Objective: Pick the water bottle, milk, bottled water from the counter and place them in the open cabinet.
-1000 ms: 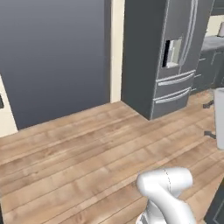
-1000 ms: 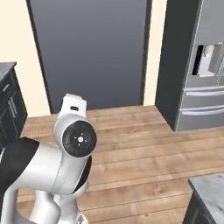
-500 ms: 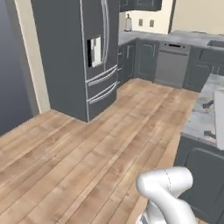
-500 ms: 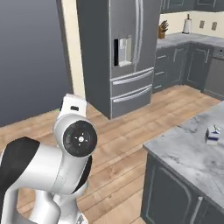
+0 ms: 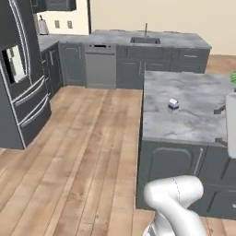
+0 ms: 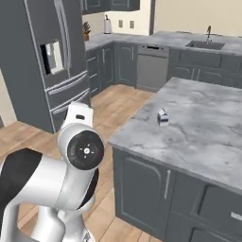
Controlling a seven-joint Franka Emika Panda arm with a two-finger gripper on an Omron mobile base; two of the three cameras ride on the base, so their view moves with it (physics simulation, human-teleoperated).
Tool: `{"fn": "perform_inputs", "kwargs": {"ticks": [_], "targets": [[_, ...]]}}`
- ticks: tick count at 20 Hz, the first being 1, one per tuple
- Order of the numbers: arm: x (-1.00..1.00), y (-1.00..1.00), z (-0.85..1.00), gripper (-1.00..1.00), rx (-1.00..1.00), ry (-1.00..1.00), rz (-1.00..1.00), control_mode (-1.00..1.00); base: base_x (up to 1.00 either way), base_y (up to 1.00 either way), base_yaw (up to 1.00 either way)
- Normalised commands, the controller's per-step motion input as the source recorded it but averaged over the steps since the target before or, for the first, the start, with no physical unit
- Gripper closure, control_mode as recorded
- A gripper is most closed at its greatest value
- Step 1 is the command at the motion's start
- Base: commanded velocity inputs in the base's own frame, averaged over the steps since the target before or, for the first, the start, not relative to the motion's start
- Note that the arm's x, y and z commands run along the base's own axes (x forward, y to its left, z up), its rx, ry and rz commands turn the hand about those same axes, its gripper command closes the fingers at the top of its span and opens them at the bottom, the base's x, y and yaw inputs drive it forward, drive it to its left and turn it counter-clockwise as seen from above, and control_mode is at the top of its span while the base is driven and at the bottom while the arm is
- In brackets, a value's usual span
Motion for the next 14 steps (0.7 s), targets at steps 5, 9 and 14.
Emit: {"fn": "perform_inputs", "kwargs": {"ticks": [5,9,14], "targets": [[0.00,0.00,0.00,-1.00,0.00,0.00,0.00,1.00,0.49,0.04,-0.59],[0.00,0.00,0.00,-1.00,0.00,0.00,0.00,1.00,0.66,0.31,-0.51],[0.00,0.00,0.00,-1.00,0.00,0.00,0.00,1.00,0.65,0.53,-0.45]]}}
